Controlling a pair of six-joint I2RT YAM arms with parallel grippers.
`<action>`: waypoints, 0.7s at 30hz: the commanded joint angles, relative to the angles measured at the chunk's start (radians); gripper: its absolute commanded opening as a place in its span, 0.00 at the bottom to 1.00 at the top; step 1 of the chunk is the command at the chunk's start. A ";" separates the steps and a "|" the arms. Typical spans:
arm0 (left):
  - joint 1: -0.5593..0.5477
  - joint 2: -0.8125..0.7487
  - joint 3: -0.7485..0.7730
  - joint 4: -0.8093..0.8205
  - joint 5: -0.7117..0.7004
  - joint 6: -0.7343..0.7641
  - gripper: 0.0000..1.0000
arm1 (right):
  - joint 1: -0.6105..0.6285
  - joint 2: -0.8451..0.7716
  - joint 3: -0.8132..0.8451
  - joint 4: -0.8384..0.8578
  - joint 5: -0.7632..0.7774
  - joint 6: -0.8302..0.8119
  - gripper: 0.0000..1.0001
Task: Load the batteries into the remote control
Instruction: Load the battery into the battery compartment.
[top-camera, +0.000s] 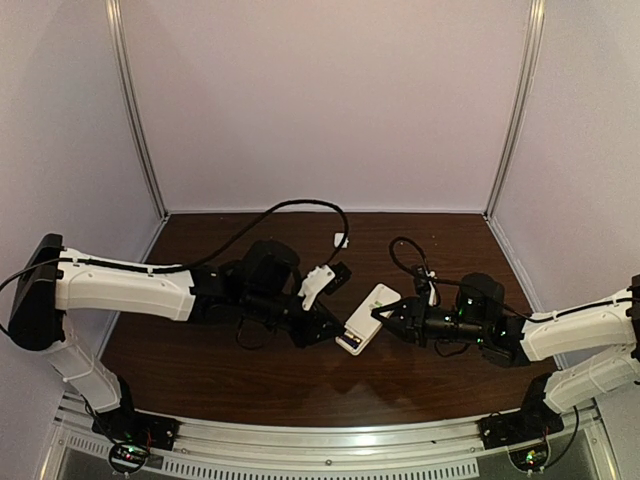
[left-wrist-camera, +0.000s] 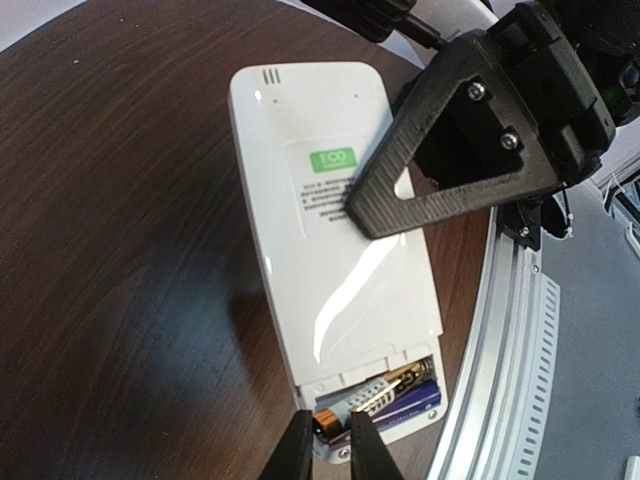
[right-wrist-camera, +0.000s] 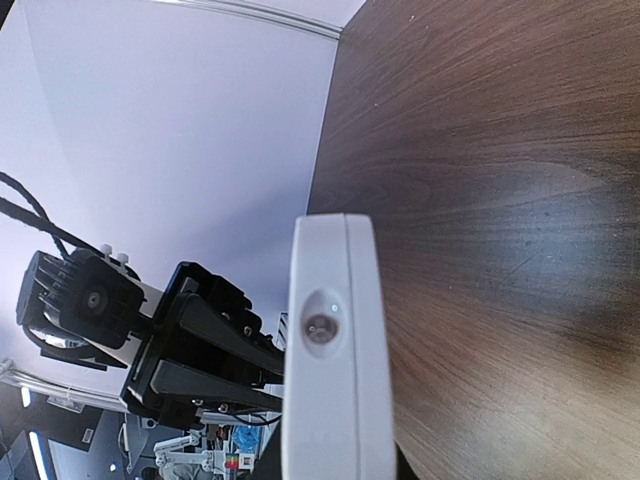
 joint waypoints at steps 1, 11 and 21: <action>-0.010 0.024 0.023 0.038 0.020 -0.003 0.12 | 0.004 -0.019 -0.003 0.050 0.002 0.004 0.00; -0.015 0.038 0.028 0.044 0.027 -0.006 0.08 | 0.004 -0.017 0.006 0.067 -0.001 0.008 0.00; -0.021 0.066 0.029 0.039 0.031 -0.008 0.07 | 0.005 -0.032 0.000 0.100 0.000 0.015 0.00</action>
